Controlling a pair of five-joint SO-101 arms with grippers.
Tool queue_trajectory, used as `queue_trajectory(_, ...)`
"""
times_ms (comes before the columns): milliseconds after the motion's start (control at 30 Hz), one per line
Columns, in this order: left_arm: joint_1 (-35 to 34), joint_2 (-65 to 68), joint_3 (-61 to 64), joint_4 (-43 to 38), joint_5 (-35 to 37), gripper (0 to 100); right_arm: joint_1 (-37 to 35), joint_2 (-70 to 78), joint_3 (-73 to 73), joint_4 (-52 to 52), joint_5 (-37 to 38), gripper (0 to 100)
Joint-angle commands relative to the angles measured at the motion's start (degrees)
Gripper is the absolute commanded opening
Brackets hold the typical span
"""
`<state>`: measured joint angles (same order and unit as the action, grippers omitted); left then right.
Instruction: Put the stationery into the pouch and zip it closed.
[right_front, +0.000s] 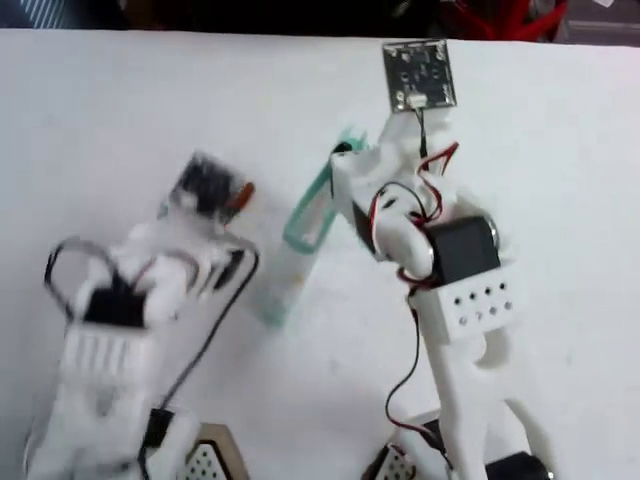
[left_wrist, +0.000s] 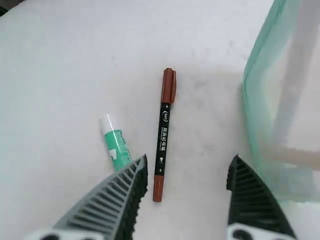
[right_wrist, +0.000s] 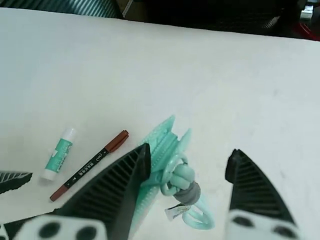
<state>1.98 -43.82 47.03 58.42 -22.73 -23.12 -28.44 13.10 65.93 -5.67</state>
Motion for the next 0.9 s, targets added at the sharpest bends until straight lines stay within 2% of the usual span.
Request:
queue_trajectory(0, -2.3, 19.9, -12.1, -3.3, 1.8, 26, -0.1, -0.3, 3.2, -2.3, 0.0, 24.7)
queue_trajectory(133, -5.0, 38.6, -23.9, -3.5, 5.5, 26, -0.1, -0.1, 3.3, -2.5, 0.0, 24.7)
queue_trajectory(333, -4.9, 62.5, -41.5, -1.9, 5.6, 26, -0.1, -0.1, 3.5, -2.3, 0.0, 24.7)
queue_trajectory(433, -5.1, 70.1, -48.5, -1.5, 5.6, 26, 0.1, -0.1, 3.5, -2.3, 0.0, 24.7)
queue_trajectory(600, -4.8, 77.0, -58.2, 4.8, 5.5, 25, 0.2, 0.0, 3.6, -2.2, 0.0, 24.7)
queue_trajectory(700, -4.8, 80.6, -63.0, 8.3, 5.5, 20, 0.3, 0.0, 3.6, -2.2, 0.0, 24.7)
queue_trajectory(867, -4.6, 85.8, -70.9, 15.9, 5.4, 4, 0.3, 0.0, 3.7, -2.2, 0.0, 24.7)
